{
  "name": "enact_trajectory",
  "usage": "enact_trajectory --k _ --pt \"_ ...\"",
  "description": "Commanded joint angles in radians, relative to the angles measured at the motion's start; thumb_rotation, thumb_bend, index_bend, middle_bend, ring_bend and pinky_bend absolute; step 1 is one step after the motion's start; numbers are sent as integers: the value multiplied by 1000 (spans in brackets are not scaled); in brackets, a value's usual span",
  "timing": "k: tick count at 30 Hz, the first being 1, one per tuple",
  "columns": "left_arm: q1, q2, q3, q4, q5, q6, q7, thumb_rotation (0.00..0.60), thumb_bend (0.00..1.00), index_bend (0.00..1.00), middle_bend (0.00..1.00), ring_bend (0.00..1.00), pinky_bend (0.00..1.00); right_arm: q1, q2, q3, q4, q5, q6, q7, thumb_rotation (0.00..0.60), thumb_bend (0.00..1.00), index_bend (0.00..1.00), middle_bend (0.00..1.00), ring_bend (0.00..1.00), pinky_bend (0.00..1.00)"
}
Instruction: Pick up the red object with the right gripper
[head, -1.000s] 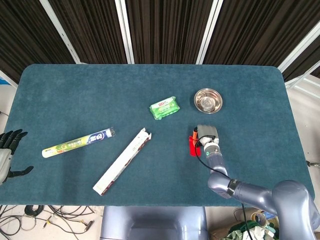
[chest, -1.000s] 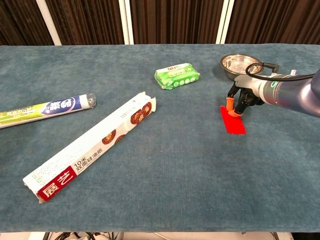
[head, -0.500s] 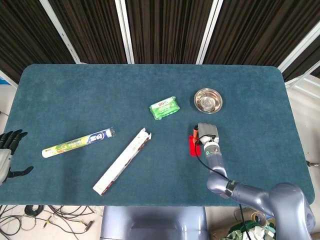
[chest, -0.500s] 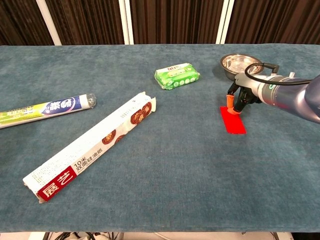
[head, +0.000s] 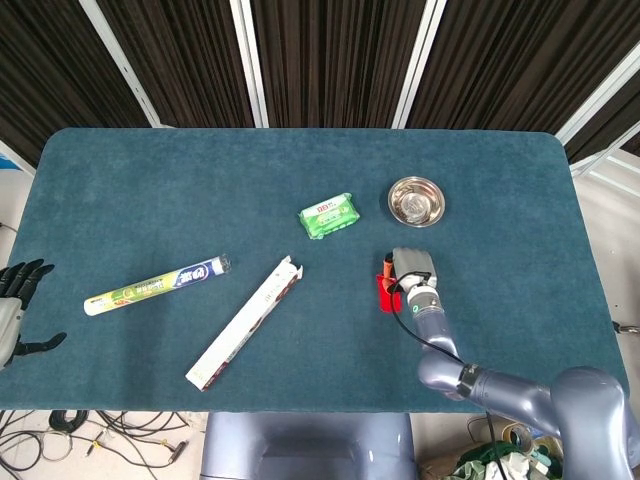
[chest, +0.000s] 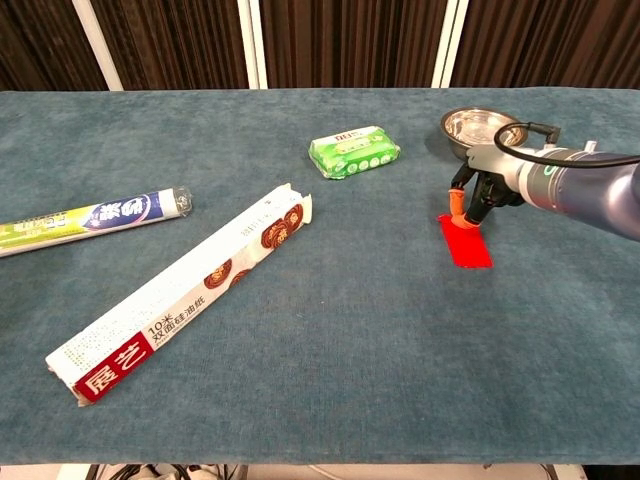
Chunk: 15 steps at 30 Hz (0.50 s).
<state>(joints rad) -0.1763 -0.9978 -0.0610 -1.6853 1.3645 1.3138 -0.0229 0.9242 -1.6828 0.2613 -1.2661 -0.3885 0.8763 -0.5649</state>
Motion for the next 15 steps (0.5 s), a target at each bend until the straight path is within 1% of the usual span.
enact_trajectory --k 1,7,15 --pt "0 0 1 0 1 0 1 600 148 109 50 5 31 -15 26 3 -50 -32 17 20 600 542 741 1000 1000 1000" --pt "0 0 0 0 2 0 -2 600 148 108 50 5 33 -51 83 7 -166 -111 64 66 600 542 745 1000 1000 1000" --pt "-1 0 1 -1 4 -2 -4 600 148 108 50 5 34 -117 206 -7 -398 -221 136 111 600 542 745 1000 1000 1000"
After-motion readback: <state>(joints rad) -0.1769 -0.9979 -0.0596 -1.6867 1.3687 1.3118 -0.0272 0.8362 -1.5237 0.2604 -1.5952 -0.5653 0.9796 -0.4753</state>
